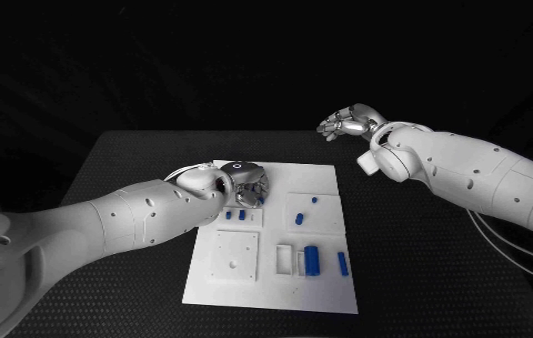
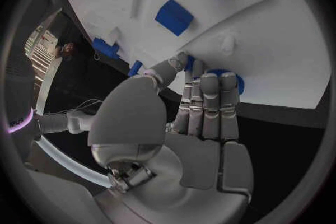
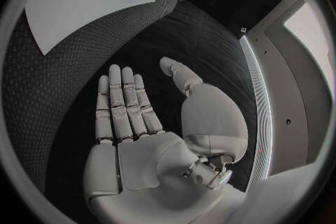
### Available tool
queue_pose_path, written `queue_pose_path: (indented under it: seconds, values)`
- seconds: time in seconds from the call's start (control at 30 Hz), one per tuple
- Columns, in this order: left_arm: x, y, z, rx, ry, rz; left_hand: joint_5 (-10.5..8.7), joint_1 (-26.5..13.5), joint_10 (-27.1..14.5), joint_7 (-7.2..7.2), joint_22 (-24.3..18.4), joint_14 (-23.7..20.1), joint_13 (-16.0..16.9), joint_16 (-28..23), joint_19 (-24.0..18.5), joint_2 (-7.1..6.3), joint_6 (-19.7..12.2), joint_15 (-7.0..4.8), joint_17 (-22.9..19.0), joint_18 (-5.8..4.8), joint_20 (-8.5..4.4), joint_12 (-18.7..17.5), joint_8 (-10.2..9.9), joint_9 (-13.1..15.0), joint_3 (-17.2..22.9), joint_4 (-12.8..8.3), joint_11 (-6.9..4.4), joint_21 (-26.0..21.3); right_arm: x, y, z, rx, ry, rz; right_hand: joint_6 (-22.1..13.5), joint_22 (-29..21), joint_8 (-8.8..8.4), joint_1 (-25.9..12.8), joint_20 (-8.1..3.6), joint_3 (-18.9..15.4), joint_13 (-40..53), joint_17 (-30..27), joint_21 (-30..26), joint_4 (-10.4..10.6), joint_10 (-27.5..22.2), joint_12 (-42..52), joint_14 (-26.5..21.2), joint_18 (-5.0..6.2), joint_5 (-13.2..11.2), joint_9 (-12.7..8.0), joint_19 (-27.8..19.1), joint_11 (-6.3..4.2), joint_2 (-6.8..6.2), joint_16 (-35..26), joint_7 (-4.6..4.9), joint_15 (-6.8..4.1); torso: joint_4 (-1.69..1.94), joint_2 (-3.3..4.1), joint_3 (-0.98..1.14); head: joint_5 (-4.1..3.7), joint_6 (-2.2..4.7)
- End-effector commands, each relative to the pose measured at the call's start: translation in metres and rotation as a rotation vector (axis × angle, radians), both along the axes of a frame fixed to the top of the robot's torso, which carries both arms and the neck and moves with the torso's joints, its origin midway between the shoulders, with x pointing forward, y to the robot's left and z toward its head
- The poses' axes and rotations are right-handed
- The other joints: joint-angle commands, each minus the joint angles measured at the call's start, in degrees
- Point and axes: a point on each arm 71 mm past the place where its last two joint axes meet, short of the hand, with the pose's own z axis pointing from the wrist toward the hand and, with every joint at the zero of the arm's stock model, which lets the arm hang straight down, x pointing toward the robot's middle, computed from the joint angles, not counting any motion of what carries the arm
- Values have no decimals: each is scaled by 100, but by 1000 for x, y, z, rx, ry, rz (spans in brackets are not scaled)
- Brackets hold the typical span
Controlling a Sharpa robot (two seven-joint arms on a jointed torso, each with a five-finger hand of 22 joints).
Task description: Assemble the parts on the task board
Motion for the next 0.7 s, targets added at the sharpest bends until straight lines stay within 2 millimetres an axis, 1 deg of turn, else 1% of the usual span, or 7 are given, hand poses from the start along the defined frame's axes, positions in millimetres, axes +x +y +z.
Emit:
queue_pose_path:
  seconds: [0.03, 0.1, 0.17, 0.47, 0.57, 0.63, 0.7]
  values:
    - [-5, -1, -8, 14, 5, -22, 163, 27, 95, -20, 63, 64, 17, 33, 66, 95, 105, -16, -16, 168, -156, 55, 48, 14, 19, -60, -25, 22, 0, 1, 0, 1, 0, 12, -32, 7, 39, 9, 17, -8, -7, 6, -28, 9, 17, -29, -42, -85, -11, -6, 12, 11, 22, -35, 4, 7, 2, 0, 0, -1, -3]
    - [-5, 0, -7, 4, -3, -23, 250, 15, 178, -45, 60, 120, 33, 37, 104, 139, 180, -47, -24, 166, -176, 74, 82, 21, 10, -77, -57, 27, 0, 1, 0, 1, -1, 11, -32, 8, 39, 9, 17, -8, -7, 6, -28, 9, 17, -29, -42, -85, -11, -6, 12, 11, 22, -35, 4, 7, 2, -2, 3, 2, 1]
    - [-5, 0, -6, -3, -10, -23, 275, 10, 217, -58, 57, 150, 40, 30, 128, 158, 217, -63, -33, 166, -190, 79, 97, 22, 6, -94, -74, 28, 0, 1, 0, 1, -1, 11, -32, 9, 39, 9, 17, -8, -7, 6, -29, 9, 17, -29, -42, -85, -10, -6, 13, 11, 22, -36, 4, 7, 0, -2, 3, -1, 4]
    - [-7, 2, -3, -41, -28, -15, 305, -7, 298, -84, 48, 224, 54, 13, 180, 200, 291, -93, -54, 163, -219, 83, 125, 24, 3, -124, -106, 23, 0, 1, 0, 1, -1, 12, -31, 12, 40, 8, 17, -8, -7, 8, -32, 10, 17, -29, -42, -85, -9, -7, 14, 11, 22, -37, 3, 7, 1, -2, -1, 5, 20]
    - [-8, 5, -2, -53, -32, -10, 316, -15, 329, -94, 48, 266, 59, 19, 214, 207, 319, -109, -57, 166, -233, 88, 136, 26, 0, -130, -118, 33, 0, 1, 0, 1, -1, 12, -31, 12, 40, 8, 17, -8, -7, 8, -33, 10, 17, -29, -41, -85, -9, -7, 14, 11, 22, -37, 3, 7, 1, -4, 2, 5, 21]
    - [-9, 7, -1, -68, -28, -4, 324, -22, 350, -101, 48, 287, 62, 19, 233, 211, 335, -116, -59, 166, -241, 88, 141, 26, -1, -136, -127, 37, -1, 0, 0, 1, -1, 11, -31, 13, 41, 8, 17, -8, -7, 8, -33, 10, 17, -29, -41, -85, -8, -7, 14, 11, 22, -37, 3, 7, 3, -4, 5, 24, 11]
    - [-10, 8, -1, -75, -27, -2, 334, -30, 369, -107, 49, 306, 65, 22, 250, 210, 350, -123, -59, 166, -249, 90, 147, 26, -2, -141, -135, 42, -1, 0, 0, 1, -2, 11, -31, 13, 41, 9, 17, -8, -7, 8, -34, 9, 17, -29, -41, -85, -8, -7, 14, 11, 21, -38, 3, 7, 6, -5, 7, 25, 14]
